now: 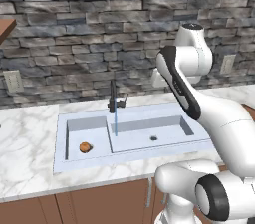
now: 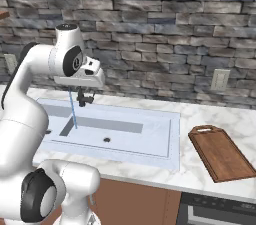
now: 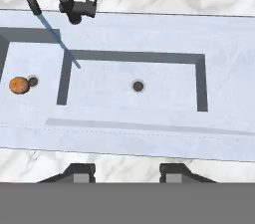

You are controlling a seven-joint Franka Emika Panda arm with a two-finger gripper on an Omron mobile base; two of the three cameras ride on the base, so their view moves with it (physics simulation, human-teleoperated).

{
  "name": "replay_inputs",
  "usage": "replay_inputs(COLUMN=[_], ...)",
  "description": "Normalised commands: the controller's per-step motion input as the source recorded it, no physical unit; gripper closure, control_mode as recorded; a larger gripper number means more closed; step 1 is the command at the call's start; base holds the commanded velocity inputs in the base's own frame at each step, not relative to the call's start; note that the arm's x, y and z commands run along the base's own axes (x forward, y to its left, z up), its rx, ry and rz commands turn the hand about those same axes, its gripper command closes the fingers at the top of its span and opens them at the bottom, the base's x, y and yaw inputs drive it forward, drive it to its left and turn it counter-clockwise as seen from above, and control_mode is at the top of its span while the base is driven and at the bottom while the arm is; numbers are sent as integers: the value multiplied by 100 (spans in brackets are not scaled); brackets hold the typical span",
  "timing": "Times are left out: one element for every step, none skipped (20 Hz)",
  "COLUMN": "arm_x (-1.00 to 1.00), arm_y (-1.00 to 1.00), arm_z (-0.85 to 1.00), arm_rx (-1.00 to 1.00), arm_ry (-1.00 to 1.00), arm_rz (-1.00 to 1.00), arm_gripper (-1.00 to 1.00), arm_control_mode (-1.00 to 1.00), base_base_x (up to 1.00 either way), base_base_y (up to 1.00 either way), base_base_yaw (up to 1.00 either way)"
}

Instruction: Pick the tangerine from the sink and place it on the cutting board to airdry. Then turn off the sink faucet.

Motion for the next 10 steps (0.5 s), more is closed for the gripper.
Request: replay_inputs(arm_x=[-3, 0, 0, -7, -25, -32, -49, -64, -58, -49], arm_y=[3, 0, 0, 9, 25, 23, 26, 31, 24, 42], arm_z=[0, 0, -1, 0, 0, 0, -10, -7, 0, -6], arm_rx=[0, 0, 0, 0, 0, 0, 0, 0, 0, 0], arm_ry=[0, 0, 0, 0, 0, 0, 0, -1, -5, -1], arm_rz=[0, 0, 0, 0, 0, 0, 0, 0, 0, 0], arm_gripper=[-100, -100, -100, -100, -100, -100, -100, -100, -100, -100], arm_control_mode=[-100, -100, -100, -100, -100, -100, -100, -100, -100, -100], base_base_x=[0, 0, 0, 0, 0, 0, 0, 0, 0, 0], base_base_y=[0, 0, 0, 0, 0, 0, 0, 0, 0, 0], base_base_yaw=[0, 0, 0, 0, 0, 0, 0, 0, 0, 0])
